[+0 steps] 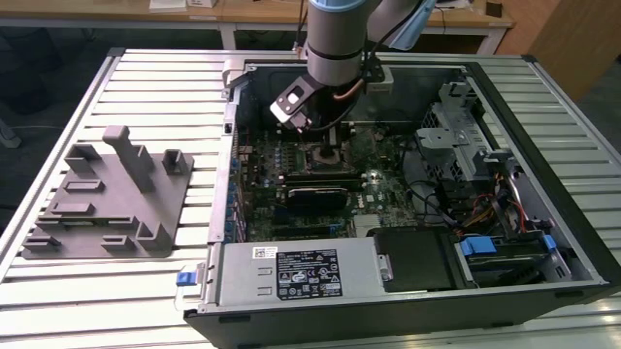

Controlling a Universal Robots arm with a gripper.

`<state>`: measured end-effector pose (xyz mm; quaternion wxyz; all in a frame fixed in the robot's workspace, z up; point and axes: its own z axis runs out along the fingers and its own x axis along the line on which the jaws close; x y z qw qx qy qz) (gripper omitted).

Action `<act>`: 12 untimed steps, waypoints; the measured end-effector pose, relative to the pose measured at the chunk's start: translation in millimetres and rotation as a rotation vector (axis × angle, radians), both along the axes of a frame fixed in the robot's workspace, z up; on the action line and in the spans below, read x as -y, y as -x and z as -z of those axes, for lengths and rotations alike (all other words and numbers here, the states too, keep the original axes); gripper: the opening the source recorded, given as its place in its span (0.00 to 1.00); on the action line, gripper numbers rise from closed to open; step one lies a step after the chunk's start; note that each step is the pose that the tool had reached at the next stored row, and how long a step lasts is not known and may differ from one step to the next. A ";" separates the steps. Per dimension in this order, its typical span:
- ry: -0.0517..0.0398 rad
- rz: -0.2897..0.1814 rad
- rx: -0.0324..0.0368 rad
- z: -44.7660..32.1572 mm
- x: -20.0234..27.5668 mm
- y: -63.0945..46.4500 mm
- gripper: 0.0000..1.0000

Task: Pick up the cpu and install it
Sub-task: 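Place the cpu into insertion slot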

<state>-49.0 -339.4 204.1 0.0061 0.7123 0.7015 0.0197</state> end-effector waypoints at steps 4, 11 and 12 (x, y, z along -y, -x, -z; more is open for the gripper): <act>0.0000 0.000 0.0000 2.6 0.0 0.0 0.11; 0.0001 0.000 -0.0001 5.2 0.0 0.0 0.11; 0.0004 0.000 -0.0003 5.6 0.1 0.1 0.11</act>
